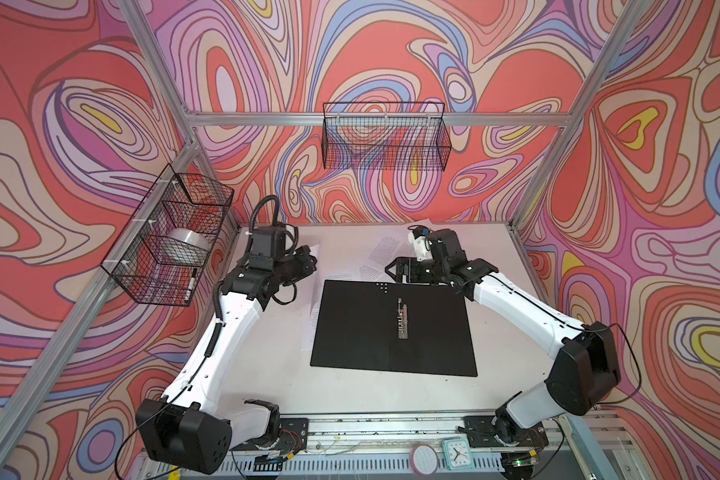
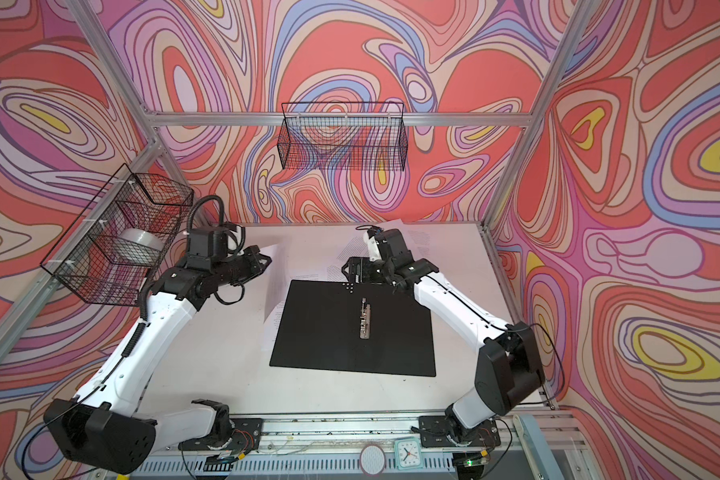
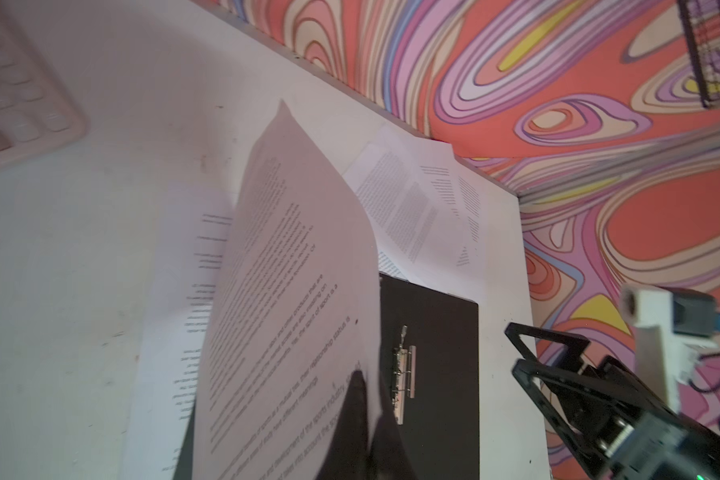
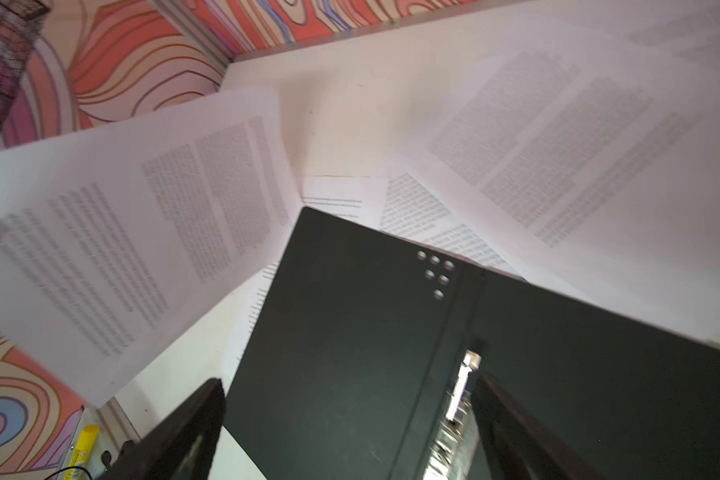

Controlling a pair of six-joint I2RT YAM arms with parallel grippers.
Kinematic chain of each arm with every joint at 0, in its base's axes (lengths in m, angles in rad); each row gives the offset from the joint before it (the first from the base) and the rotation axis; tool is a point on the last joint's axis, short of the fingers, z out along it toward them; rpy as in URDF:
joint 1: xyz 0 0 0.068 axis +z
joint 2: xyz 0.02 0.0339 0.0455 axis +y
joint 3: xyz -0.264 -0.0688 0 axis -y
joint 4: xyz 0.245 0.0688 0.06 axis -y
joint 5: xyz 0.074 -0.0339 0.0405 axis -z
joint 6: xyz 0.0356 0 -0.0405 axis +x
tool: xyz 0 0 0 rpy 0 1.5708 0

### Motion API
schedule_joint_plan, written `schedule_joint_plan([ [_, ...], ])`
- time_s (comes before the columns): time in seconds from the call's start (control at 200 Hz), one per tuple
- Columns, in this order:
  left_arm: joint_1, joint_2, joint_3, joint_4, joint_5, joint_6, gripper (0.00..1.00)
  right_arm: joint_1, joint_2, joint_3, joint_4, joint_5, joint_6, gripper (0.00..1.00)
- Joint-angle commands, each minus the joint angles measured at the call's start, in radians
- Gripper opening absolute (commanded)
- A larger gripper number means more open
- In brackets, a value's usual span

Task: Put the files into the folder
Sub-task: 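Lift the sheet with the left gripper over the folder while the right gripper approaches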

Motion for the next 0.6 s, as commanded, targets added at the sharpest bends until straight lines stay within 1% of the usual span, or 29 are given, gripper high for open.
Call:
schedule_joint_plan([
  [0.0, -0.109, 0.072, 0.098, -0.012, -0.045, -0.004, 0.0, -0.069, -0.082, -0.068, -0.024, 0.031, 0.019, 0.98],
  [0.085, -0.194, 0.158, 0.2, -0.01, -0.063, -0.013, 0.0, -0.125, -0.116, -0.113, -0.031, 0.028, 0.025, 0.98],
  [0.21, -0.299, 0.291, 0.341, 0.017, -0.031, -0.043, 0.0, -0.189, -0.167, -0.174, -0.037, 0.045, 0.037, 0.98],
  [0.386, -0.447, 0.442, 0.551, 0.004, -0.03, -0.061, 0.0, -0.265, -0.201, -0.211, -0.041, 0.032, 0.055, 0.98],
  [0.436, -0.475, 0.468, 0.6, -0.002, -0.031, -0.066, 0.0, -0.275, -0.204, -0.215, -0.044, 0.039, 0.057, 0.98],
  [0.511, -0.498, 0.479, 0.634, -0.003, -0.029, -0.08, 0.0, -0.285, -0.215, -0.22, -0.043, 0.047, 0.065, 0.98],
  [0.596, -0.505, 0.452, 0.603, -0.006, -0.077, -0.086, 0.0, -0.285, -0.228, -0.22, -0.043, 0.058, 0.062, 0.98],
])
